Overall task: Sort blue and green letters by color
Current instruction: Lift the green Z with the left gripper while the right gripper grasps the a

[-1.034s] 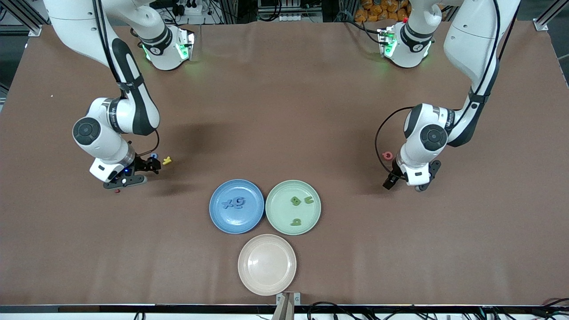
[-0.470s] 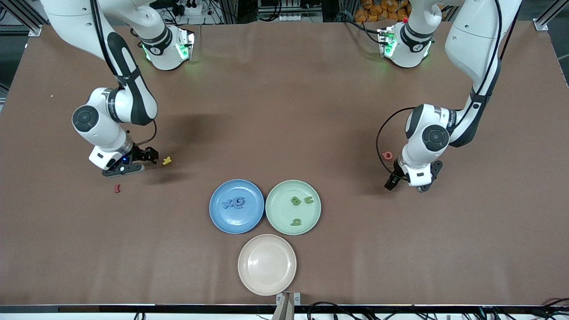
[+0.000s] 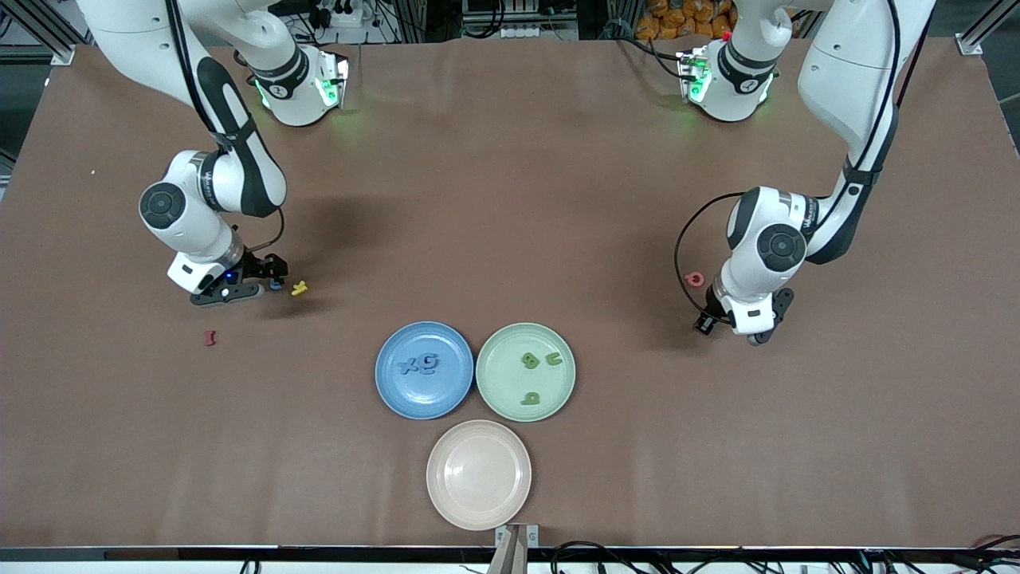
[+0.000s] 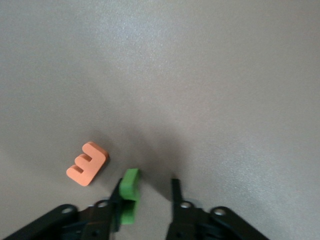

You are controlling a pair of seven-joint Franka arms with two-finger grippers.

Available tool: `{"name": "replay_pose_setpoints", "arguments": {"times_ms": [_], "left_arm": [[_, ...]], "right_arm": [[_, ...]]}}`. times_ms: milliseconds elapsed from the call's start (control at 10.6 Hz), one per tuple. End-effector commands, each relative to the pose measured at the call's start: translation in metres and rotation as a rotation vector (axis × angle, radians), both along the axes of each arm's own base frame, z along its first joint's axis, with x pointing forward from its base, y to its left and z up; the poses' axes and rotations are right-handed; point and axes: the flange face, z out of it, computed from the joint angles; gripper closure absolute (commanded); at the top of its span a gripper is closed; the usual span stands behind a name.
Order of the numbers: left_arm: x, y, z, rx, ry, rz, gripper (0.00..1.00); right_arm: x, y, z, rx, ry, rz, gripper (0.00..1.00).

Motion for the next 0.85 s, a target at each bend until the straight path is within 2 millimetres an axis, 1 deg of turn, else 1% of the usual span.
{"name": "replay_pose_setpoints", "arguments": {"times_ms": [0,282,470,564,752], "left_arm": [[0.003,0.001,0.006,0.012,-0.006,0.008,1.00],[0.006,0.000,0.015,0.009,-0.022,0.006,1.00],[0.016,-0.006,0.028,0.001,-0.052,0.002,1.00],[0.020,-0.011,0.036,-0.004,-0.070,-0.005,1.00],[0.038,-0.027,0.059,-0.029,-0.125,-0.012,1.00]], "right_arm": [[-0.018,-0.001,0.004,0.026,-0.003,-0.004,0.00],[-0.022,0.009,-0.001,0.040,-0.001,-0.013,0.00],[-0.023,0.011,-0.004,0.039,0.005,-0.010,0.00],[-0.023,0.010,-0.004,0.038,0.006,-0.012,0.00],[-0.023,0.010,-0.005,0.037,0.008,-0.010,0.02]]}}
